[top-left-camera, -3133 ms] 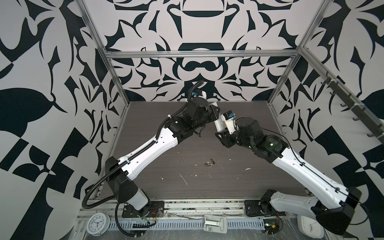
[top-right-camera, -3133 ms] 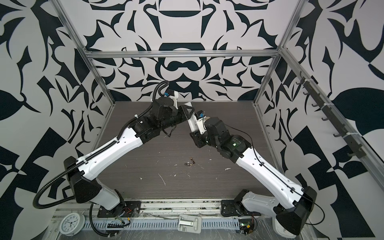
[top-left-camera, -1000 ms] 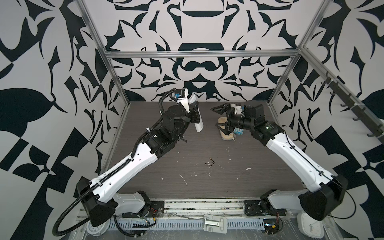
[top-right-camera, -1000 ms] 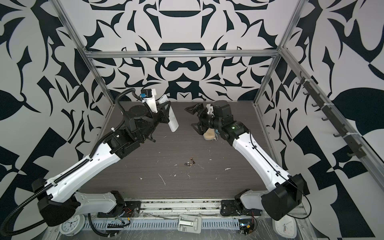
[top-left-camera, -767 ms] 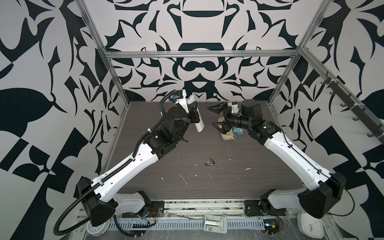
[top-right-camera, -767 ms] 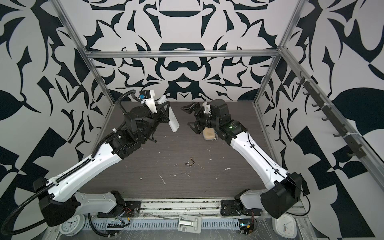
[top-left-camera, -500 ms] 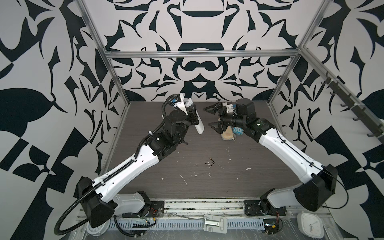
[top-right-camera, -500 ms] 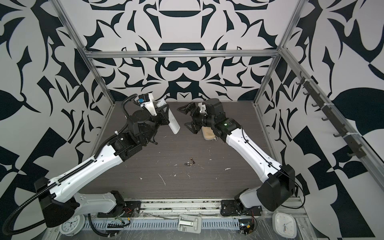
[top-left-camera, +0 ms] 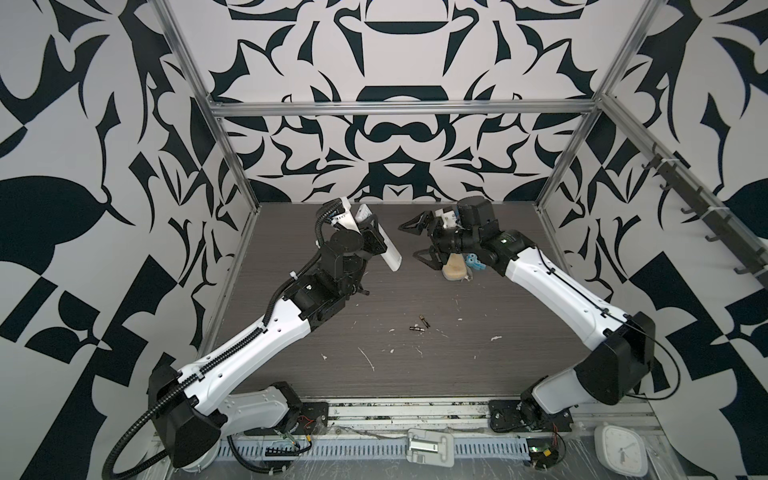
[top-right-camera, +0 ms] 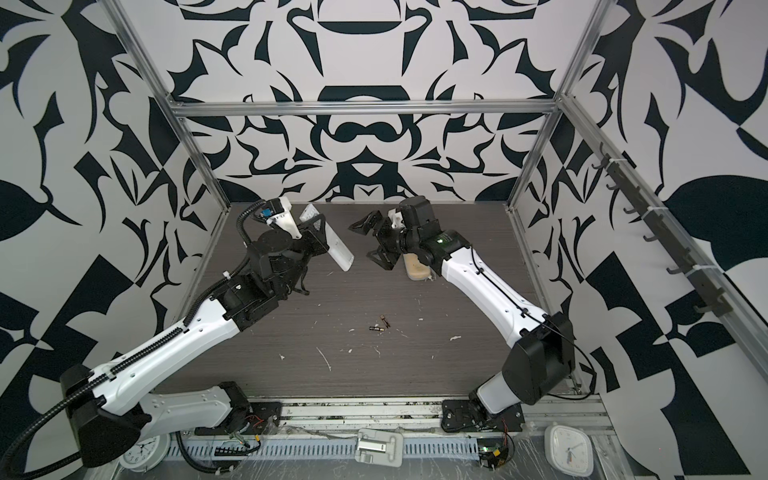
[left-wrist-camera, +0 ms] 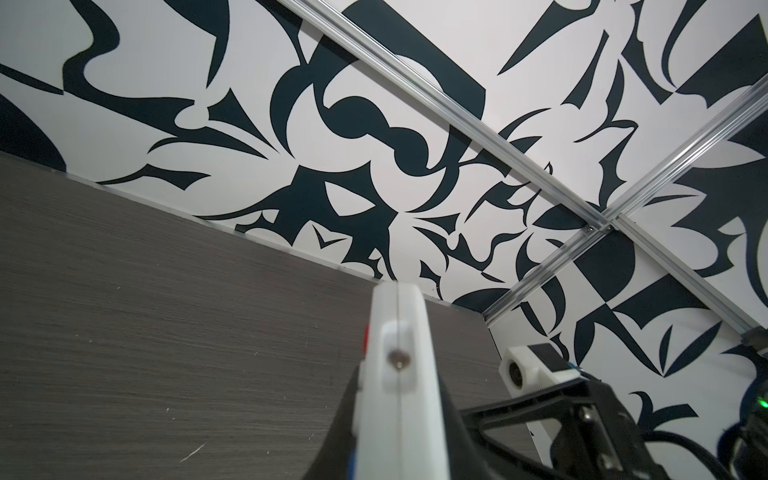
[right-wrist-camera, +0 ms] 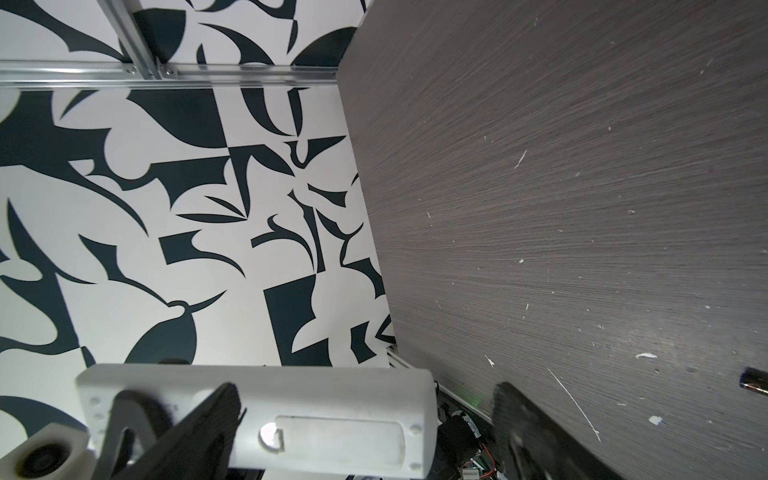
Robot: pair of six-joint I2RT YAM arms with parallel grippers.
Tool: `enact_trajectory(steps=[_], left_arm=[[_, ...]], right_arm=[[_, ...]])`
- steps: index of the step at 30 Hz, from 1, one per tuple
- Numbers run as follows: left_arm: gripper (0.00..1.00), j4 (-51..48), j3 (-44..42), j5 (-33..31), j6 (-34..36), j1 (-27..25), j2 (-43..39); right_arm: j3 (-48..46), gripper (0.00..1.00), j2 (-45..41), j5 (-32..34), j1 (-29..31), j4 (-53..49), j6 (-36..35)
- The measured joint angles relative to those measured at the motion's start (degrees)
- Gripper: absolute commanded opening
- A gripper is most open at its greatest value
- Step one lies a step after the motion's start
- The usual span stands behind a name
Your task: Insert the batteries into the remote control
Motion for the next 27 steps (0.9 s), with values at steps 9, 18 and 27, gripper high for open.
enact_trajectory(steps=[9,18,27], left_arm=[[0.00,0.98,-1.40,-1.18,0.15,0.66,0.15],[0.00,3.19,-1.55,0.04,-0.46,2.91,1.88],[0.00,6.40,-1.66,4.92,-1.84,5.07,4.20]], right_arm=[[0.11,0.97,2.23,-0.72,1.44,-0.04,-0.74],[0.13,0.97,2.27,-0.98,1.97,0.76,-0.76],[0.11,0.96,2.27,-1.51,2.34,2.54,-0.76]])
